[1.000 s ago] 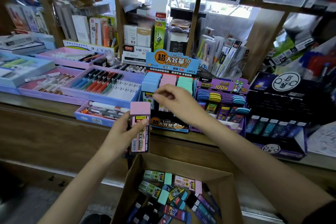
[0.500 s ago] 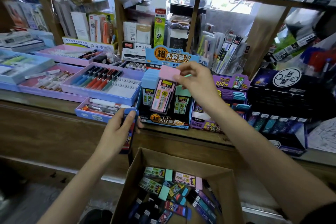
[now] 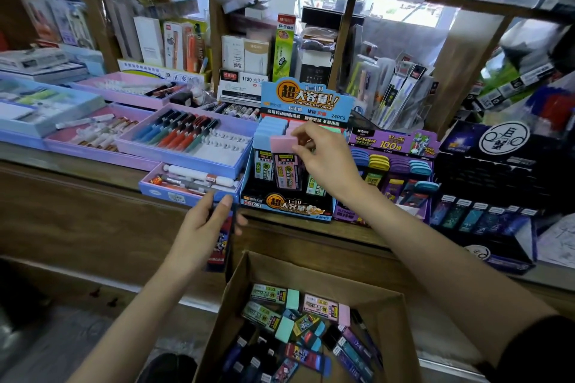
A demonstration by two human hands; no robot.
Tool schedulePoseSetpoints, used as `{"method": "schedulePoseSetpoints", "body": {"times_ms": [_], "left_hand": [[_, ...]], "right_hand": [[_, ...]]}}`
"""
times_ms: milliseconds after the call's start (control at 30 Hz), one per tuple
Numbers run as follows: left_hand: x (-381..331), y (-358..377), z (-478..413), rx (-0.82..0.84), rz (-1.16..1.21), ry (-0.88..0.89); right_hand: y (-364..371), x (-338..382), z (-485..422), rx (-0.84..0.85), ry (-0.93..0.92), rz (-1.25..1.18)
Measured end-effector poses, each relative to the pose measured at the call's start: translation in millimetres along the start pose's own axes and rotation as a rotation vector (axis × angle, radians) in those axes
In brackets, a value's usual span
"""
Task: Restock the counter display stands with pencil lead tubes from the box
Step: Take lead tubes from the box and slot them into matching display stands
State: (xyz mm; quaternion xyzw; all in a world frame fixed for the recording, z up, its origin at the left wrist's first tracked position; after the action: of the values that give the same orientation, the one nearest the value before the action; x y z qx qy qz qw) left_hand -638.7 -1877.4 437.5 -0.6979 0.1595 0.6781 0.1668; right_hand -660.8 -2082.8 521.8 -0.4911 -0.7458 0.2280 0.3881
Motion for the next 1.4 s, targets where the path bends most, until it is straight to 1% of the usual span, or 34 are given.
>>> {"method": "schedulePoseSetpoints", "body": {"times_ms": [133, 233, 300, 433, 500, 600, 633, 667, 767, 800, 833, 900, 1100, 1167, 1233, 1333, 1400], "left_hand": [[4, 1, 1, 0.008, 0.105, -0.091], [4, 4, 2, 0.018, 0.180, -0.149], [1, 6, 3, 0.029, 0.172, -0.139], [-8, 14, 6, 0.026, 0.104, -0.055], [-13, 19, 6, 0.015, 0.115, -0.051], [-18, 28, 7, 0.048, 0.126, -0.069], [-20, 31, 7, 0.061, 0.143, -0.075], [-21, 35, 7, 0.069, 0.157, -0.074], [-26, 47, 6, 0.096, 0.187, -0.049], [-27, 52, 5, 0.112, 0.198, -0.043], [-27, 57, 5, 0.127, 0.202, -0.038], [-26, 68, 5, 0.155, 0.197, -0.031], [-24, 114, 7, 0.262, 0.153, 0.006], [-27, 127, 6, 0.271, 0.089, 0.049], [-29, 134, 3, 0.244, -0.063, 0.137], [-27, 131, -13, 0.060, -0.467, 0.324], [-22, 127, -23, 0.000, -0.702, 0.397]], "right_hand": [[3, 1, 3, 0.028, -0.059, 0.098], [5, -1, 6, -0.009, -0.125, 0.225], [6, -4, 5, -0.019, -0.134, 0.287], [4, -17, 6, 0.034, -0.085, 0.386], [1, -19, 7, 0.049, -0.090, 0.417], [-8, -12, 12, 0.057, -0.101, 0.444], [-11, -8, 15, 0.059, -0.096, 0.409], [-14, -3, 20, 0.063, -0.077, 0.315], [-21, 18, 43, 0.108, 0.101, -0.218], [-23, 23, 52, 0.123, 0.158, -0.348], [-24, 26, 62, 0.132, 0.198, -0.420], [-28, 27, 79, 0.123, 0.242, -0.483], [-53, 7, 112, 0.005, 0.330, -0.544], [-62, -2, 116, 0.003, 0.336, -0.544], [-75, -11, 116, -0.010, 0.345, -0.508], [-97, -29, 106, -0.139, 0.382, -0.477], [-110, -41, 94, -0.244, 0.389, -0.435]]}}
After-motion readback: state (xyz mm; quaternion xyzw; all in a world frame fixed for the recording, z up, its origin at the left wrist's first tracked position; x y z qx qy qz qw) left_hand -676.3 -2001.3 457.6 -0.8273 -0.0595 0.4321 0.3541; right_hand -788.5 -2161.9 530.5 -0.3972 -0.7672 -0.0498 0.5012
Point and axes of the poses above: each hand's wrist, its own z-axis away from the middle knuckle, its own y-axis out of the palm, x = y × z, the point moved 2 cm from there along -z, towards the middle knuckle, and after that the axes turned 8 degrees about -y, right-handed, at the moved point
